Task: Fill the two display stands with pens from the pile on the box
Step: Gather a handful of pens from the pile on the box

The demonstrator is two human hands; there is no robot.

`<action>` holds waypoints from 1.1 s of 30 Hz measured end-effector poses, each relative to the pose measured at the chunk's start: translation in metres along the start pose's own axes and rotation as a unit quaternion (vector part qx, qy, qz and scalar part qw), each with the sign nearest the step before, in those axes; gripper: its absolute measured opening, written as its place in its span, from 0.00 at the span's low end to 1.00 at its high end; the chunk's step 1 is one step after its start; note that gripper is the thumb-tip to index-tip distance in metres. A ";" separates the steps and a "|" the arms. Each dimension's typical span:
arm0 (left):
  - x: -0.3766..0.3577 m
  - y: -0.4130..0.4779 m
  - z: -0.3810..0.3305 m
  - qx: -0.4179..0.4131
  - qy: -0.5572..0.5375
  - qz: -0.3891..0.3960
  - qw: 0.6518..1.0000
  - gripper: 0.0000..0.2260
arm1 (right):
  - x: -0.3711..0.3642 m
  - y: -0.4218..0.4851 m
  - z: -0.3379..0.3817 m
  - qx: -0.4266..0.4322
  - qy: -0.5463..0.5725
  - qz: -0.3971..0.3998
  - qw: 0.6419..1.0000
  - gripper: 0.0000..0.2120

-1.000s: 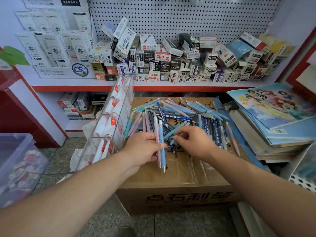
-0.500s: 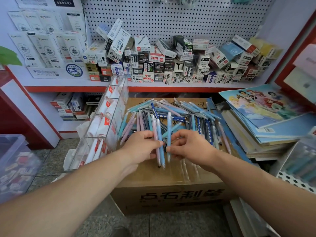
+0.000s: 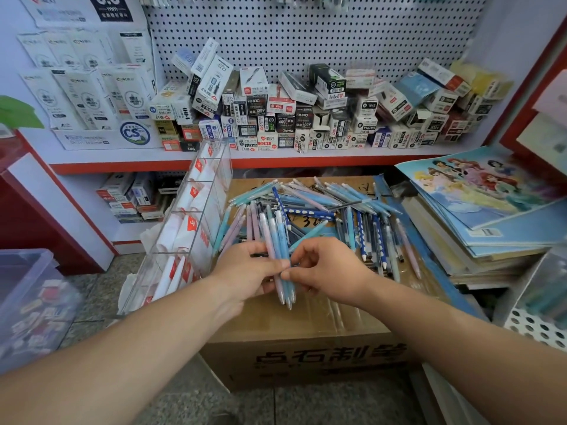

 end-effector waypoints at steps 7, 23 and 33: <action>0.012 0.004 0.000 0.018 -0.019 -0.041 0.999 0.07 | -0.010 0.010 0.006 0.023 -0.029 0.029 0.999 0.12; 0.013 0.010 -0.003 -0.029 0.052 -0.053 0.997 0.10 | 0.003 0.040 -0.027 -0.055 -0.199 -0.022 0.978 0.10; 0.009 0.008 -0.003 -0.031 0.062 -0.045 0.997 0.12 | 0.011 0.021 -0.036 -0.090 -0.091 -0.058 0.990 0.07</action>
Point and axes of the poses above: each hand's wrist, its own y-axis towards the middle knuckle, its own x-axis out of the back of the hand, z = x × y, the point moved 4 cm from there along y, towards the middle knuckle, and after that the axes turned 15 degrees about -y, right-handed, at the moved point
